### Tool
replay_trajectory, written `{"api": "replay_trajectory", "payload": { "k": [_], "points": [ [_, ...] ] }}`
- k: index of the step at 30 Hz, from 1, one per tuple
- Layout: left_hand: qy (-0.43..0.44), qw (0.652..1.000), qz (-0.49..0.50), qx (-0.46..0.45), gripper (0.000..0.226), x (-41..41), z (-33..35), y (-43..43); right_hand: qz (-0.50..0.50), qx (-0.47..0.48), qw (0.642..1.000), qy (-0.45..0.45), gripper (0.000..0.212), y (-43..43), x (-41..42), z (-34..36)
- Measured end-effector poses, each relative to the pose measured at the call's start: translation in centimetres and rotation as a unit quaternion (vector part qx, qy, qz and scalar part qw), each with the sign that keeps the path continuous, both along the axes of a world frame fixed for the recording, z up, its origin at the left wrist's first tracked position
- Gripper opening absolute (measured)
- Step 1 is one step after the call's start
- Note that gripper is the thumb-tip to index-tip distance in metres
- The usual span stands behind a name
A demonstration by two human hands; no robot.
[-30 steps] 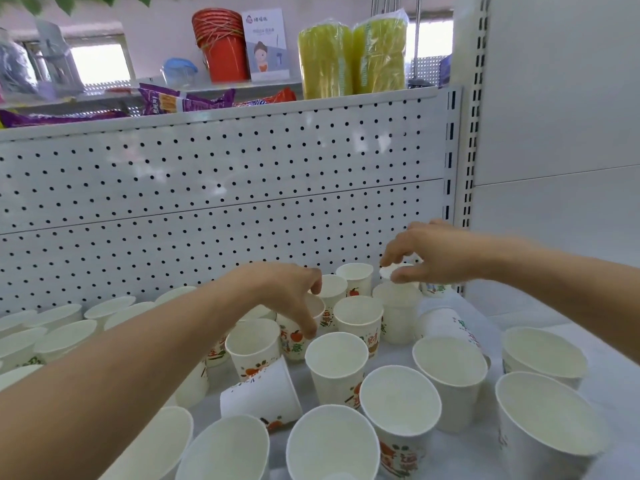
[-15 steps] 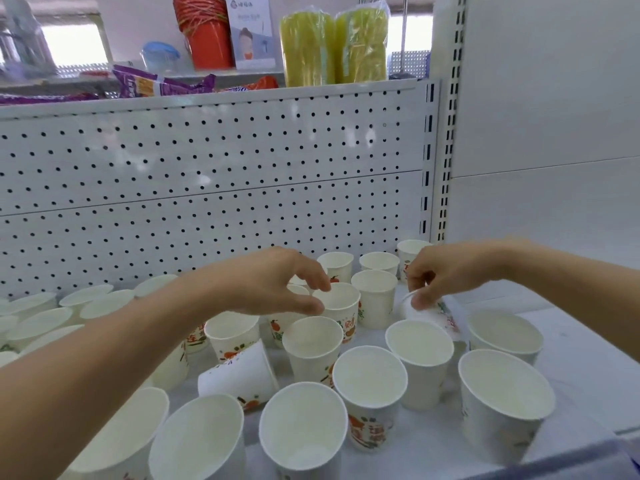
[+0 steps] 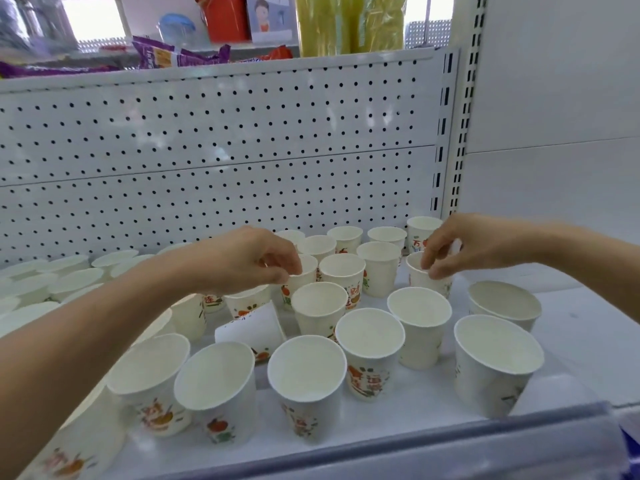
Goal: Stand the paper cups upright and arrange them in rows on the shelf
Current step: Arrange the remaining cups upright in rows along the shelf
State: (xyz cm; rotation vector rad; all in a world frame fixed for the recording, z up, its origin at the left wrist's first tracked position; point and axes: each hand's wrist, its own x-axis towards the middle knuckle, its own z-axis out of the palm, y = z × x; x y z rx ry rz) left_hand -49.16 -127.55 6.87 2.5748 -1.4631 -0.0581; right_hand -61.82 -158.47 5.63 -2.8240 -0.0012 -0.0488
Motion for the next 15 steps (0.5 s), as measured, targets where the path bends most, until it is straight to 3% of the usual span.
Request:
{"api": "replay_trajectory", "payload": {
  "k": [6,15],
  "points": [
    [0.044,0.998,-0.01,0.037,0.016,-1.0,0.3,1.5,0.066,0.006,0.992,-0.105,0.004,3.4,0.9,1.8],
    [0.01,0.986,-0.006,0.165,0.029,-2.0,-0.6,0.4,0.138,0.007,0.984,-0.108,0.014,7.9,0.7,1.8]
  ]
}}
